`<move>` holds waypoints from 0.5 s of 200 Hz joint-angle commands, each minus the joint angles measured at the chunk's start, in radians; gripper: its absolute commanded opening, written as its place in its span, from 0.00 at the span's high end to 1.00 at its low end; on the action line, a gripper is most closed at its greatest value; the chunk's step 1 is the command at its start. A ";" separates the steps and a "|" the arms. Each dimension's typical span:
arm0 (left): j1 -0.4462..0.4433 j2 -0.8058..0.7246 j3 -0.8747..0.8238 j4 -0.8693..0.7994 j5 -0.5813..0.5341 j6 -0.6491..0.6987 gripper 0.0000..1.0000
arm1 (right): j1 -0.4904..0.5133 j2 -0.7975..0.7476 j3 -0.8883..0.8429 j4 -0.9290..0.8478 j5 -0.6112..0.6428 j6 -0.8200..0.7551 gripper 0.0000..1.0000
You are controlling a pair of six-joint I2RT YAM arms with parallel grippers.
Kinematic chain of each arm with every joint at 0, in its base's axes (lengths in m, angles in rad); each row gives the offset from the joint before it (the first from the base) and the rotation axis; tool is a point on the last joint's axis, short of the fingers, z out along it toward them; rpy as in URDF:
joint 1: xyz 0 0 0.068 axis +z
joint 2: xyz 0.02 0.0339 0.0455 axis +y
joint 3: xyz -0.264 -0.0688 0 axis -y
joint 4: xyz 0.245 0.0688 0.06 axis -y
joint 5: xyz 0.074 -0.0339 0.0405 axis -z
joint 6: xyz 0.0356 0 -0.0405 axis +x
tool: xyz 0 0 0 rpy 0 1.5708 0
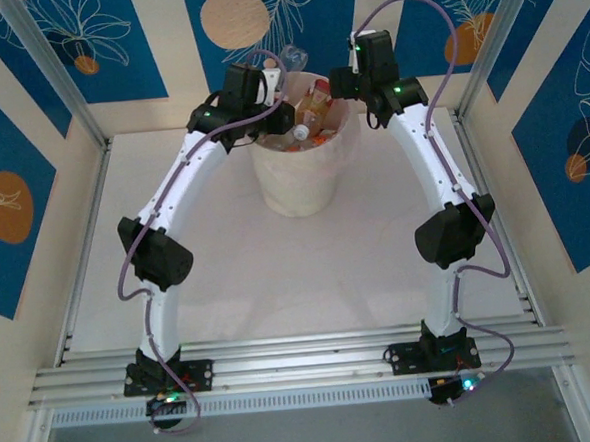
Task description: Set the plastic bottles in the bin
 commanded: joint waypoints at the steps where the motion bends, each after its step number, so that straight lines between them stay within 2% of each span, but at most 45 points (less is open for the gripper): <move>1: -0.029 -0.011 0.022 0.006 0.069 -0.033 0.75 | -0.006 -0.034 -0.019 0.030 0.004 0.012 0.16; 23: -0.030 -0.027 0.023 0.013 0.021 -0.023 0.73 | -0.006 -0.048 -0.030 0.034 -0.003 0.008 0.16; 53: -0.030 -0.067 0.023 0.042 -0.113 0.007 0.63 | -0.013 -0.059 -0.019 0.063 -0.055 0.036 0.14; 86: -0.030 -0.100 0.015 0.063 -0.237 0.017 0.48 | -0.027 -0.017 0.068 0.128 -0.205 0.099 0.10; 100: -0.030 -0.114 -0.004 0.087 -0.274 0.015 0.46 | -0.027 0.030 0.140 0.127 -0.251 0.125 0.08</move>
